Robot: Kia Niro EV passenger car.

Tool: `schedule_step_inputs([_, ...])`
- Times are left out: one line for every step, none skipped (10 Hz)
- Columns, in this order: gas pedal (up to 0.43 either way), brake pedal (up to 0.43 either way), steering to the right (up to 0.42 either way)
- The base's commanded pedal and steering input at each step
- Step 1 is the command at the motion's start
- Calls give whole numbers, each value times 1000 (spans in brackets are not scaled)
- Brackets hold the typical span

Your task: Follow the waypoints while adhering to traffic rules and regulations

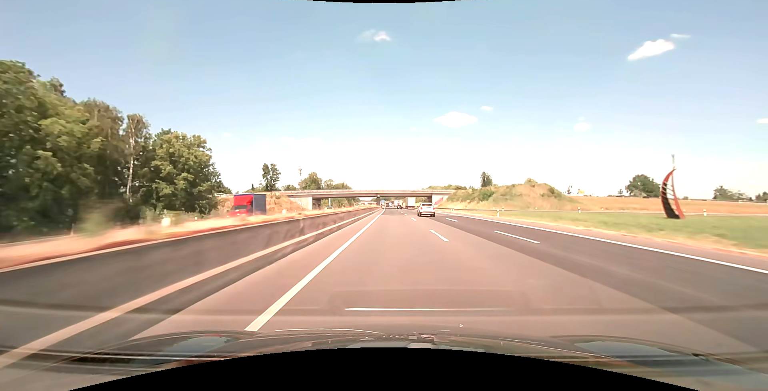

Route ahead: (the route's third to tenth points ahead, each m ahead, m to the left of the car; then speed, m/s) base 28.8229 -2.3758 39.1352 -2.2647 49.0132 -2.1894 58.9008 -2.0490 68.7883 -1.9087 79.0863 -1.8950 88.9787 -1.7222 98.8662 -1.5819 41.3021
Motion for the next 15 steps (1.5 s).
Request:
schedule_step_inputs([681,0,-3])
schedule_step_inputs([681,0,-3])
schedule_step_inputs([681,0,-2])
schedule_step_inputs([681,0,-2])
schedule_step_inputs([681,0,-2])
schedule_step_inputs([681,0,-2])
schedule_step_inputs([681,0,-1])
schedule_step_inputs([681,0,-1])
schedule_step_inputs([681,0,-1])
schedule_step_inputs([681,0,-1])
schedule_step_inputs([681,0,-1])
schedule_step_inputs([681,0,-1])
schedule_step_inputs([669,0,-1])
schedule_step_inputs([669,0,-1])
schedule_step_inputs([669,0,-1])
